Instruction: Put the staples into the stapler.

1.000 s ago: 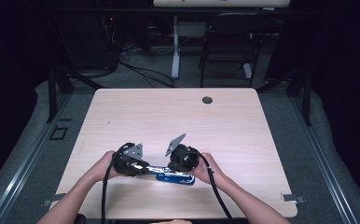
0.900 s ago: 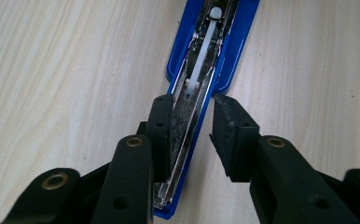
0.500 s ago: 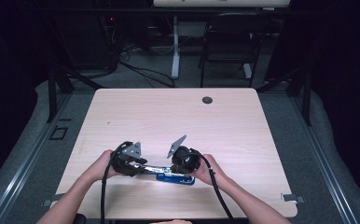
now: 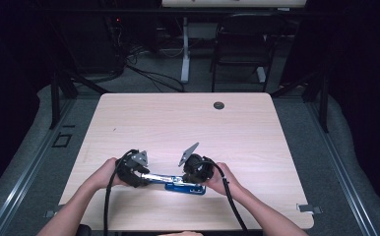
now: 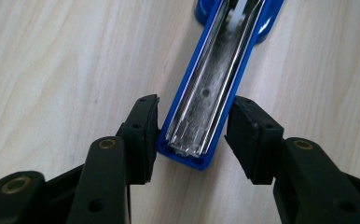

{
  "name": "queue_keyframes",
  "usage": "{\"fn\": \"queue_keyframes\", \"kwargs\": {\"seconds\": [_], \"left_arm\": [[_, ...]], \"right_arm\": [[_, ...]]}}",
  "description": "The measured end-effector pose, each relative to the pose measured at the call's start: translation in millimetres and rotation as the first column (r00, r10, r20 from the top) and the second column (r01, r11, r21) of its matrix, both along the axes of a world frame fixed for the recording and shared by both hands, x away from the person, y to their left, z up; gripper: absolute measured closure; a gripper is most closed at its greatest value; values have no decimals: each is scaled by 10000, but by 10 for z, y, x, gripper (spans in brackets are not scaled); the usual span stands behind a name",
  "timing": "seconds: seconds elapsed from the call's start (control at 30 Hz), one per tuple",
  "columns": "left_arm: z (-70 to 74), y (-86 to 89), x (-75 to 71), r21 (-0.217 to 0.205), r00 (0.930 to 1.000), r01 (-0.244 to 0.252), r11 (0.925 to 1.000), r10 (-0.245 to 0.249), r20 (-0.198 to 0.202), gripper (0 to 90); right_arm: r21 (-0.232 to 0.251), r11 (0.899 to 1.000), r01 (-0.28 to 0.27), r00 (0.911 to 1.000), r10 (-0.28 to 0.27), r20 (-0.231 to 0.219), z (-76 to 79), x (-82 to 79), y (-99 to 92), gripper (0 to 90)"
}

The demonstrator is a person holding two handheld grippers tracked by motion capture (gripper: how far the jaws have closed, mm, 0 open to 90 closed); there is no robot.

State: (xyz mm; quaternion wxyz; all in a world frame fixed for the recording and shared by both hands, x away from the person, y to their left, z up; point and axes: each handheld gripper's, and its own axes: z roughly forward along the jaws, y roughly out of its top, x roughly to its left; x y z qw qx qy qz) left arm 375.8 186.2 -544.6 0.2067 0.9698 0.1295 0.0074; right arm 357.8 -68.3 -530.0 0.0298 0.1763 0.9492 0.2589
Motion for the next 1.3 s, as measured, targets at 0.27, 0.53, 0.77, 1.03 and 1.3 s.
{"fn": "queue_keyframes", "kwargs": {"seconds": [0.27, 0.53, 0.77, 1.03, 1.3], "left_arm": [[-23, 65, 20, -68, 9999, 128, 9999, -129, -101, 608], [24, 84, 8, -228, 9998, 211, 9995, -210, 43, 610], [69, 84, -7, -220, 9994, 305, 9993, -301, 172, 614], [94, 90, -11, -270, 9995, 304, 9992, -301, 134, 614], [130, 117, 0, -607, 9993, 358, 9975, -355, 71, 612]], "right_arm": [[63, 10000, 16, 10000, -15, -67, -6, 3, -3, 900], [97, 9999, 41, 9999, -40, -100, -8, 5, -8, 900], [155, 9998, 78, 9999, -77, -124, -12, 10, -12, 900], [266, 9996, 119, 9996, -112, -242, -16, 17, -21, 900], [281, 9995, 124, 9996, -117, -252, -19, 20, -27, 900]]}}
